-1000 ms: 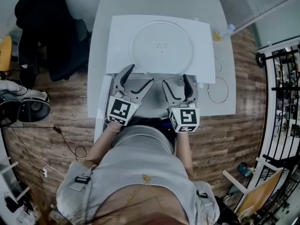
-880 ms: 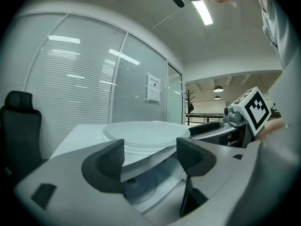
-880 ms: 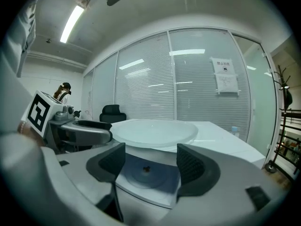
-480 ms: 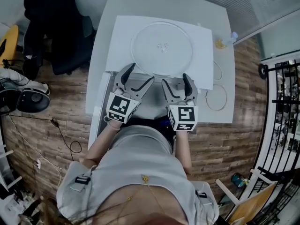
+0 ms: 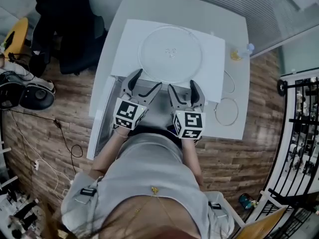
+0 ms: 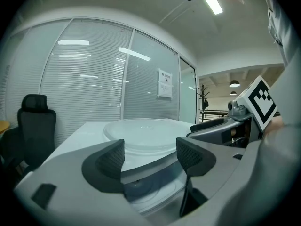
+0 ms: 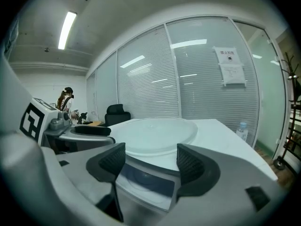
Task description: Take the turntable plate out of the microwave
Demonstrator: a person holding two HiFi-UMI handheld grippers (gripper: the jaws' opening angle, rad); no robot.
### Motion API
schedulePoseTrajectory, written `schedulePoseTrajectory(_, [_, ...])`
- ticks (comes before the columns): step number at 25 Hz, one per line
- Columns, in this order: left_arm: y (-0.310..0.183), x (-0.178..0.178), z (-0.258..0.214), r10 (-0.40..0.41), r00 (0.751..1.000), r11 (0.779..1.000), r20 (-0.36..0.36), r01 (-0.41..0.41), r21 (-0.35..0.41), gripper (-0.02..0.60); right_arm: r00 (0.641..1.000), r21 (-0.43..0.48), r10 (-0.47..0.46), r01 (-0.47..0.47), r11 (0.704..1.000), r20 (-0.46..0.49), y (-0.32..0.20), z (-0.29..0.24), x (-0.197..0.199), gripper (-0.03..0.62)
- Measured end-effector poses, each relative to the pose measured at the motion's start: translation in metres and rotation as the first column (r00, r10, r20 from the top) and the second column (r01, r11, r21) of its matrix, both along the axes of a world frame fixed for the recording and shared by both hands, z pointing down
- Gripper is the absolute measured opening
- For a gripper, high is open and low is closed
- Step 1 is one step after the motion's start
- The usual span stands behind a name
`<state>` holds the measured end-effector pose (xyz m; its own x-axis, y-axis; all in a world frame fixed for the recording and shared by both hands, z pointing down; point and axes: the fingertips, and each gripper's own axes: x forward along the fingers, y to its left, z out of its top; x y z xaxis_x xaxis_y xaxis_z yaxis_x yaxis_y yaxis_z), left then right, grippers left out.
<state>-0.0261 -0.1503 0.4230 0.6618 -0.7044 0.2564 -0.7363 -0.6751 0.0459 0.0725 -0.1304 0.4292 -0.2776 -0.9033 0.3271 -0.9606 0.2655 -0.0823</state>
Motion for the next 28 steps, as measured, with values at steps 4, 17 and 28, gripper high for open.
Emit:
schedulePoseTrajectory(4, [-0.003,0.0,0.002,-0.019,1.0,1.0,-0.008,0.019,-0.006,0.342,1.0,-0.005,0.003,-0.003,1.0,0.011,-0.004,0.0,-0.002,0.325])
schedulePoseTrajectory(17, [0.004,0.007,-0.003,-0.002,1.0,1.0,-0.014,0.002,0.006,0.342,0.998,0.015,-0.054,0.054,0.998,-0.038,0.003,-0.008,-0.005,0.325])
schedulePoseTrajectory(28, [0.023,0.018,-0.011,0.04,0.999,0.999,-0.032,-0.04,0.006,0.341,0.993,0.033,-0.1,0.102,0.994,-0.056,0.016,-0.014,-0.002,0.324])
